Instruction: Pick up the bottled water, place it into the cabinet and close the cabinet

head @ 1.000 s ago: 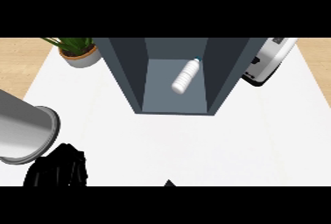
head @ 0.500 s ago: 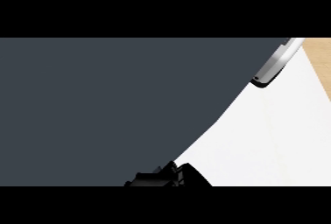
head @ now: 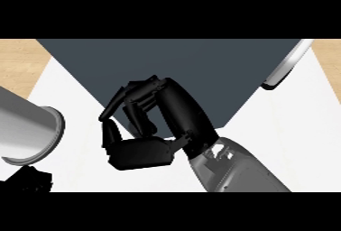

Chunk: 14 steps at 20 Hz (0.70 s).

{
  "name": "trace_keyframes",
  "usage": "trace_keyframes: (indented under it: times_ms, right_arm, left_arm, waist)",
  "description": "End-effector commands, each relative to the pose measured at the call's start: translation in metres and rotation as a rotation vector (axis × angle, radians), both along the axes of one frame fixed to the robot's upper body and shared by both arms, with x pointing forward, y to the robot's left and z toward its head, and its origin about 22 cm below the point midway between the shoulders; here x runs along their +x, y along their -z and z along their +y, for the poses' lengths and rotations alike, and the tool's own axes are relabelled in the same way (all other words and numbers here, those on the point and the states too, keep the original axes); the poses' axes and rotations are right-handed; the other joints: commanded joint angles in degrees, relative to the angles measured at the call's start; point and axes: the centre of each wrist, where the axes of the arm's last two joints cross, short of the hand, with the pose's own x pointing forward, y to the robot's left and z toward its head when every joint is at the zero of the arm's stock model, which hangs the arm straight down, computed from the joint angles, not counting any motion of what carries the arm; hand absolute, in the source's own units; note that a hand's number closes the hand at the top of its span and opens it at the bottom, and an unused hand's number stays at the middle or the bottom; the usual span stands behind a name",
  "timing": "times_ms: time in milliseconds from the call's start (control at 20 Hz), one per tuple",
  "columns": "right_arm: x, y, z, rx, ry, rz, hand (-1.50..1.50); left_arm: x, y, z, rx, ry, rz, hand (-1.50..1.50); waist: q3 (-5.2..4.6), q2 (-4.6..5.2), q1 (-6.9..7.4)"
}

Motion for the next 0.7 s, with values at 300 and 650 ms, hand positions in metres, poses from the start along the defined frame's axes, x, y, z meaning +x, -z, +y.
trace_keyframes:
  times_ms: [300,650]
  right_arm:
    - [0.11,0.024,-0.038,-0.035,0.043,0.101,1.5]
    - [0.128,0.039,-0.073,-0.038,0.075,0.071,1.5]
  left_arm:
    - [-0.008,0.006,0.026,0.001,0.007,-0.004,1.5]
    - [-0.006,-0.008,0.02,0.023,0.037,-0.025,1.5]
  waist:
    - [0.06,0.41,-0.28]
    - [0.12,1.07,0.8]
